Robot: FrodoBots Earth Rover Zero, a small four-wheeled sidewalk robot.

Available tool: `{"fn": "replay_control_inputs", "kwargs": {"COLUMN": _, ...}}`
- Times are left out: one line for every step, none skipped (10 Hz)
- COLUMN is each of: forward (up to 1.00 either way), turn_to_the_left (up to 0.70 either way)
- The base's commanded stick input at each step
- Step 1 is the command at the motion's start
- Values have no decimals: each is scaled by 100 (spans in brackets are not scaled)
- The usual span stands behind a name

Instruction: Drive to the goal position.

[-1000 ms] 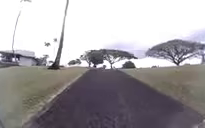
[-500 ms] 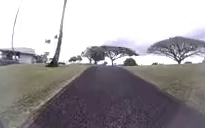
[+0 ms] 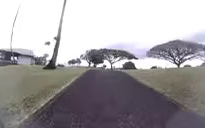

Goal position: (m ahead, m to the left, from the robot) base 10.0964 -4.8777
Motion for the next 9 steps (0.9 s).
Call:
{"fn": "replay_control_inputs", "kwargs": {"forward": 84, "turn_to_the_left": 0}}
{"fn": "replay_control_inputs", "kwargs": {"forward": 84, "turn_to_the_left": 0}}
{"fn": "replay_control_inputs", "kwargs": {"forward": 84, "turn_to_the_left": 0}}
{"fn": "replay_control_inputs", "kwargs": {"forward": 84, "turn_to_the_left": 0}}
{"fn": "replay_control_inputs", "kwargs": {"forward": 84, "turn_to_the_left": 0}}
{"fn": "replay_control_inputs", "kwargs": {"forward": 84, "turn_to_the_left": 0}}
{"fn": "replay_control_inputs", "kwargs": {"forward": 84, "turn_to_the_left": 0}}
{"fn": "replay_control_inputs", "kwargs": {"forward": 84, "turn_to_the_left": 0}}
{"fn": "replay_control_inputs", "kwargs": {"forward": 84, "turn_to_the_left": 0}}
